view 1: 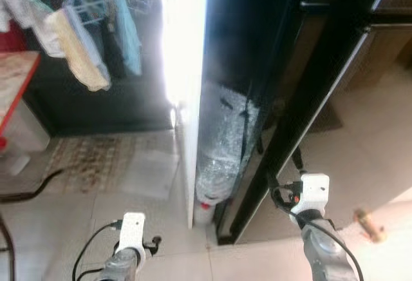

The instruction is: Restocking fridge

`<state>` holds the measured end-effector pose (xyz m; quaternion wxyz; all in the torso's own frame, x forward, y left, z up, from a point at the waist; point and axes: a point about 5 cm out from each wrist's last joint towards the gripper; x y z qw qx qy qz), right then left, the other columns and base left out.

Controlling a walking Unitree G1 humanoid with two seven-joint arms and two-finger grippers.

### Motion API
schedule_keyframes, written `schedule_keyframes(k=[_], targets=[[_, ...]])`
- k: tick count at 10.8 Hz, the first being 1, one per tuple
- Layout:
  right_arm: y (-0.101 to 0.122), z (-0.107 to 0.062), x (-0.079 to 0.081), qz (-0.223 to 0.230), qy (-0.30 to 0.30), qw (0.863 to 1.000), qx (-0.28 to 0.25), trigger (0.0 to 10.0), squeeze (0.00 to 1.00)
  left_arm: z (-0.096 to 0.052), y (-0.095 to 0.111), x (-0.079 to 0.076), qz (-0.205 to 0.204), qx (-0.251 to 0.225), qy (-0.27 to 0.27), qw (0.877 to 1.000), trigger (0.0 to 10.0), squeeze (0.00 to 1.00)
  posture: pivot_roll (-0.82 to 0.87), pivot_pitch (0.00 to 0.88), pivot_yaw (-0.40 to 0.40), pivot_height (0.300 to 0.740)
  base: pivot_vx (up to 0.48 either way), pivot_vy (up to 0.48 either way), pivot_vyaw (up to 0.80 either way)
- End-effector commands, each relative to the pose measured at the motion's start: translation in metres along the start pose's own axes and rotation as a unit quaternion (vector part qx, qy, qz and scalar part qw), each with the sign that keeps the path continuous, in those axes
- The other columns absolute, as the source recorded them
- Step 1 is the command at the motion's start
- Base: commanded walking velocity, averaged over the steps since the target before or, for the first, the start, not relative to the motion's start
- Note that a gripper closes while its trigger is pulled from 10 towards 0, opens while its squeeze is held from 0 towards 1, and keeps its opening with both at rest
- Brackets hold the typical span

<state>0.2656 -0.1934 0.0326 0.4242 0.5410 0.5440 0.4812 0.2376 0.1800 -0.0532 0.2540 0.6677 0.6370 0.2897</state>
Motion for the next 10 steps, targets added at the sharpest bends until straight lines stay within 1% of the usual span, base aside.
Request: schedule_keyframes(k=[1,2,3,10], targets=[[-0.003,-0.006,-0.003,0.01,-0.005,1.0,-0.006,10.0,0.0,-0.002,-0.007,0.005,0.001,0.014,0.006,1.0,10.0,0.0,-0.16,0.071,-0.042,0.731,0.0,0.0,0.0],[-0.003,-0.013,-0.006,0.008,-0.015,1.0,-0.025,10.0,0.0,-0.002,-0.007,0.005,0.001,0.014,0.006,1.0,10.0,0.0,-0.16,0.071,-0.042,0.731,0.0,0.0,0.0],[-0.001,-0.022,-0.008,0.016,-0.02,0.998,-0.053,10.0,0.0,-0.002,-0.007,0.006,0.001,0.014,0.007,1.0,10.0,0.0,-0.16,0.072,-0.042,0.731,0.0,0.0,0.0],[0.0,-0.025,-0.008,0.019,-0.019,0.998,-0.062,10.0,0.0,-0.002,-0.007,0.006,0.001,0.014,0.007,1.0,10.0,0.0,-0.16,0.072,-0.042,0.731,0.0,0.0,0.0]])
Point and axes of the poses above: a point about 5 cm out from each wrist's last joint towards the gripper, its own z axis pointing out of the wrist towards the gripper, its own y axis along the axis of the wrist's last joint, x = y × z, and after that the axes turned 2 degrees about z, right-handed
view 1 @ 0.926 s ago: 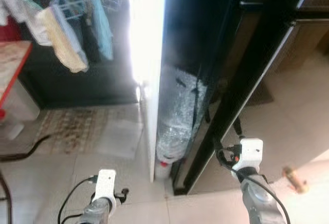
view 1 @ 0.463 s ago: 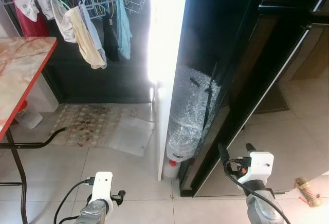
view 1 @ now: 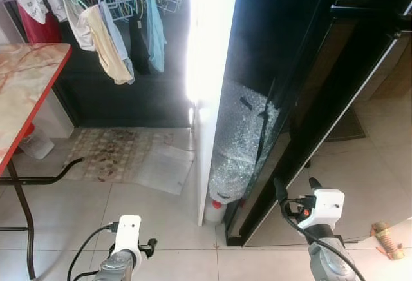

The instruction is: Restocking fridge

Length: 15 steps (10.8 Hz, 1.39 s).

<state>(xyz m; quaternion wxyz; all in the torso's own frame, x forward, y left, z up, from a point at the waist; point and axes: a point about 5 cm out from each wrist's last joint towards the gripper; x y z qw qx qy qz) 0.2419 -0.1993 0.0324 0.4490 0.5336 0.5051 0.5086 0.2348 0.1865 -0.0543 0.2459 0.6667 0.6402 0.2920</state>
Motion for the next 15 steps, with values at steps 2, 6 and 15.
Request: schedule_keyframes(k=[2,6,15], targets=[[0.004,-0.001,-0.004,0.002,-0.007,1.0,-0.012,10.0,0.0,-0.001,-0.004,-0.001,0.001,0.01,-0.001,1.0,10.0,0.0,-0.16,0.072,-0.042,0.731,0.0,0.0,0.0],[-0.094,-0.1,-0.031,0.028,-0.118,0.974,0.191,10.0,0.0,0.0,-0.003,0.001,0.011,0.007,0.001,1.0,10.0,0.0,-0.14,0.025,-0.037,0.731,0.0,0.0,0.0],[-0.12,-0.093,-0.03,0.015,-0.116,0.942,0.314,10.0,0.0,0.0,-0.001,0.0,0.011,0.011,0.001,1.0,10.0,0.0,-0.17,0.04,-0.023,0.731,0.0,0.0,0.0]])
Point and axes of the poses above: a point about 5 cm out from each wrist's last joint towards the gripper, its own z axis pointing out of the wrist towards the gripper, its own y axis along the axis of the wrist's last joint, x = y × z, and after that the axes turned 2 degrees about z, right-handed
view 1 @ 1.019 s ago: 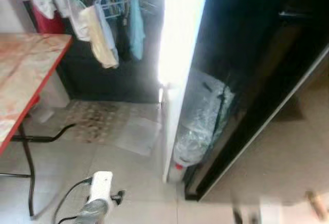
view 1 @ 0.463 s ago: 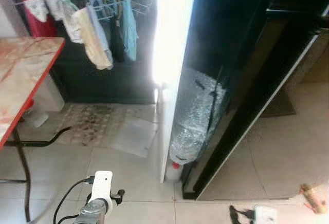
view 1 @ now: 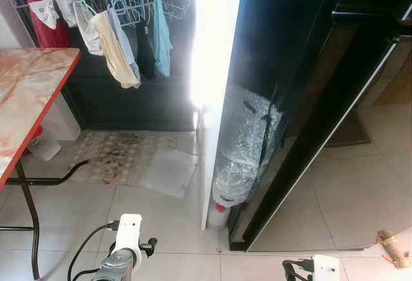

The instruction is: Restocking fridge

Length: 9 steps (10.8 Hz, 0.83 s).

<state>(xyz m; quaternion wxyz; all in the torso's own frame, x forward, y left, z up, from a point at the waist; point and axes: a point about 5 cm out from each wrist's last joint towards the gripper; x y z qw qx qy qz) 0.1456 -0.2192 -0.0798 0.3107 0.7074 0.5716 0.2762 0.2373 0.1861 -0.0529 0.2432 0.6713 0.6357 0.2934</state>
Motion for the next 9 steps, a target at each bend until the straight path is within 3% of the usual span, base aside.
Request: schedule_keyframes(k=[1,6,7,8,9], targets=[[-0.005,-0.002,-0.004,-0.003,-0.005,1.0,0.011,10.0,0.0,-0.001,-0.004,0.001,0.004,0.01,0.0,1.0,10.0,0.0,-0.17,0.04,-0.023,0.731,0.0,0.0,0.0],[-0.005,-0.002,-0.004,-0.003,-0.005,1.0,0.011,10.0,0.0,-0.001,-0.004,0.001,0.004,0.01,0.0,1.0,10.0,0.0,-0.17,0.04,-0.023,0.731,0.0,0.0,0.0],[-0.008,0.0,-0.003,-0.006,-0.008,0.999,0.035,10.0,0.0,-0.001,-0.004,0.0,0.005,0.011,0.0,1.0,10.0,0.0,-0.16,0.04,-0.024,0.731,0.0,0.0,0.0],[-0.02,0.005,0.023,0.024,0.002,0.993,0.114,10.0,0.0,-0.001,-0.006,0.002,0.023,0.022,-0.001,0.999,10.0,0.0,-0.15,0.051,-0.016,0.731,0.0,-0.48,0.0],[-0.021,0.005,0.023,0.024,0.001,0.993,0.119,10.0,0.0,-0.001,-0.006,0.002,0.022,0.022,0.0,1.0,10.0,0.0,-0.15,0.052,-0.018,0.731,0.0,-0.48,0.0]])
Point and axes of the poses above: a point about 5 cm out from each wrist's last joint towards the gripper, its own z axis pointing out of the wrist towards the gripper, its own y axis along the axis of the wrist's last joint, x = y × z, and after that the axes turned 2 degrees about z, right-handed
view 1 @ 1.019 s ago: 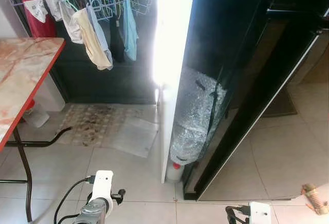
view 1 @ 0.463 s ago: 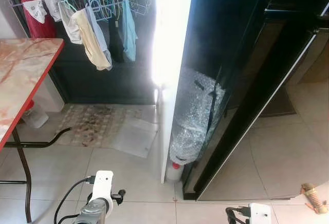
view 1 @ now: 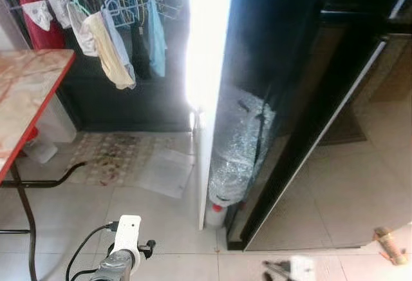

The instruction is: Restocking fridge

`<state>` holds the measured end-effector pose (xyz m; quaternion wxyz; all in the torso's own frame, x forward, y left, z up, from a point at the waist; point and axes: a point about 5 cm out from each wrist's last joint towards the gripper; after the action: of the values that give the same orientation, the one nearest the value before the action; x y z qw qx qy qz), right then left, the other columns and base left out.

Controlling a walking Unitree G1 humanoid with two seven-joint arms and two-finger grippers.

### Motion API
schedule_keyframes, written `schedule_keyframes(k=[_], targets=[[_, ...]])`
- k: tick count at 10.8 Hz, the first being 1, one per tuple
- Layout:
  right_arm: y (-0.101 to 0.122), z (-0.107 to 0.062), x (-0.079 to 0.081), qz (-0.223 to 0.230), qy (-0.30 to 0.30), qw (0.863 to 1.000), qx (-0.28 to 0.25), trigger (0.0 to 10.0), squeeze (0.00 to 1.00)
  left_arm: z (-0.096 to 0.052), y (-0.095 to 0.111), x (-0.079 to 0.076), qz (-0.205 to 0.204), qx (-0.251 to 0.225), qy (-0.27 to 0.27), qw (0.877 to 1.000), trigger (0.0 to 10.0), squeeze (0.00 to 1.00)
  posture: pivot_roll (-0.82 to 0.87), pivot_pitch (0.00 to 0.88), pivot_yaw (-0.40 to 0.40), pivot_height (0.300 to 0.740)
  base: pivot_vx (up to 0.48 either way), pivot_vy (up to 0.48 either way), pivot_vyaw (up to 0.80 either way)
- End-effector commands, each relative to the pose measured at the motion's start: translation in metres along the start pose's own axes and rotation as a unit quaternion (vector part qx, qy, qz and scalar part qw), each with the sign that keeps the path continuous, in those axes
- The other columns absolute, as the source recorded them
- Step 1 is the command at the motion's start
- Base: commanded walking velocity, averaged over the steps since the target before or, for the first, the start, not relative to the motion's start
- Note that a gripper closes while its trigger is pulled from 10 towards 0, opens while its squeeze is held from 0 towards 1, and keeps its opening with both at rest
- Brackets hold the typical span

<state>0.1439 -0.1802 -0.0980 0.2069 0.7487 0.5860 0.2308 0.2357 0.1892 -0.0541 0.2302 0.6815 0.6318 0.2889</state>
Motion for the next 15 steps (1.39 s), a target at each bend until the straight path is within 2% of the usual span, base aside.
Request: schedule_keyframes(k=[1,7,10,15], targets=[[-0.0009,-0.0019,-0.0148,-0.001,-0.021,1.0,0.007,10.0,0.0,-0.0004,-0.0037,-0.0015,0.01,0.009,-0.002,1.0,10.0,0.0,-0.15,0.051,-0.018,0.731,0.0,-0.48,-0.51],[-0.0023,-0.0014,-0.0129,-0.003,-0.022,1.0,0.015,10.0,0.0,-0.0004,-0.0042,-0.0021,0.012,0.01,-0.001,1.0,10.0,0.0,-0.14,0.043,-0.021,0.731,0.0,-0.388,0.0],[-0.0019,-0.0008,-0.0103,-0.005,-0.018,1.0,0.016,10.0,0.0,-0.0005,-0.0048,-0.0025,0.012,0.011,-0.002,1.0,10.0,0.0,-0.14,0.035,-0.022,0.731,0.0,-0.299,-0.64],[-0.0032,-0.0018,-0.0142,-0.008,-0.02,1.0,0.019,10.0,0.0,-0.0008,-0.0057,-0.0028,-0.001,0.008,0.003,1.0,10.0,0.0,-0.14,0.042,-0.023,0.731,0.0,0.0,-0.73]])
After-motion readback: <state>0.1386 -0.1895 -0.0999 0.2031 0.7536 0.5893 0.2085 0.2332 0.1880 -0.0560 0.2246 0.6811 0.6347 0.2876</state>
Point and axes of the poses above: a point about 5 cm out from each wrist's last joint towards the gripper, its own z axis pointing out of the wrist towards the gripper, its own y axis along the axis of the wrist's last joint, x = y × z, and after that the axes turned 2 degrees about z, right-handed
